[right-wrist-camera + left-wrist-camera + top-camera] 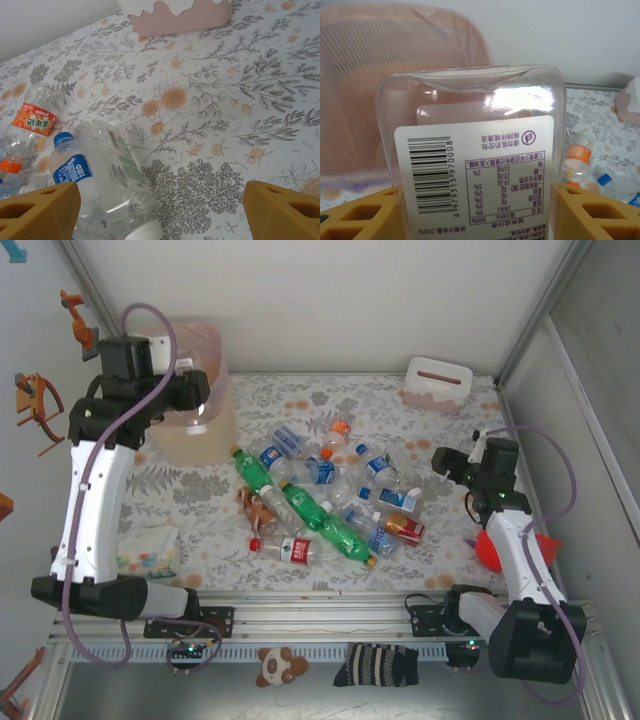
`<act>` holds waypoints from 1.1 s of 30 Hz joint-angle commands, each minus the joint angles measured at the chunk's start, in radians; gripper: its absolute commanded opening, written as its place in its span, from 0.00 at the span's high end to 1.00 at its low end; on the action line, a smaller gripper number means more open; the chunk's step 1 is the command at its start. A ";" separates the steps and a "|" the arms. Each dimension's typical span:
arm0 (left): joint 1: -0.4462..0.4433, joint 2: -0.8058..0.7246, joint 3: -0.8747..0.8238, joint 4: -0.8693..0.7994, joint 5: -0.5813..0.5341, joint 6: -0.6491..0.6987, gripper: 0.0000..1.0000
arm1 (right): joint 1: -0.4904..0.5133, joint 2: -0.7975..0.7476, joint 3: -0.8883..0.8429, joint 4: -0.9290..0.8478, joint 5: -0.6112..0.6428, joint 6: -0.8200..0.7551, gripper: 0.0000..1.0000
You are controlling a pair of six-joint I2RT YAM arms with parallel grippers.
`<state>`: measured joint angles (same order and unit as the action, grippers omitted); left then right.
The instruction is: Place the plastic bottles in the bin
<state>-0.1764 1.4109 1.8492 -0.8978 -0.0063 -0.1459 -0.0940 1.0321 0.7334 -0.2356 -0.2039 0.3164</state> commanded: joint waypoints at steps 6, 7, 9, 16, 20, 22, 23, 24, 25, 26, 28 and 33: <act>0.096 0.181 0.235 0.069 0.056 0.112 0.42 | 0.006 -0.049 0.063 -0.081 0.059 -0.021 0.17; 0.101 0.207 0.262 0.078 0.053 0.119 0.41 | 0.006 -0.050 0.064 -0.084 0.062 -0.021 0.17; 0.111 0.263 0.322 0.074 0.046 0.137 0.42 | 0.006 -0.053 0.064 -0.087 0.067 -0.021 0.17; 0.147 0.490 0.523 -0.030 0.049 0.189 0.43 | 0.006 -0.048 0.069 -0.094 0.086 -0.041 0.17; 0.162 0.582 0.563 -0.082 0.089 0.196 0.43 | 0.006 -0.044 0.072 -0.094 0.093 -0.052 0.17; 0.170 0.620 0.565 -0.104 0.117 0.188 0.43 | 0.005 -0.041 0.072 -0.093 0.093 -0.054 0.17; 0.173 0.635 0.565 -0.115 0.125 0.187 0.44 | 0.006 -0.038 0.070 -0.092 0.093 -0.054 0.17; 0.176 0.652 0.564 -0.124 0.134 0.184 0.44 | 0.006 -0.035 0.070 -0.090 0.092 -0.053 0.17; 0.176 0.670 0.564 -0.133 0.142 0.181 0.44 | 0.006 -0.031 0.068 -0.086 0.091 -0.055 0.17; 0.178 0.688 0.568 -0.146 0.149 0.179 0.45 | 0.006 -0.028 0.067 -0.084 0.090 -0.056 0.17; 0.181 0.722 0.572 -0.171 0.166 0.175 0.45 | 0.006 -0.021 0.066 -0.082 0.090 -0.058 0.17; 0.183 0.802 0.597 -0.228 0.205 0.164 0.45 | 0.006 -0.017 0.055 -0.069 0.088 -0.058 0.17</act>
<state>0.0010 2.1891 2.4039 -1.0611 0.1474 0.0177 -0.0940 1.0134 0.7681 -0.3096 -0.1326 0.2729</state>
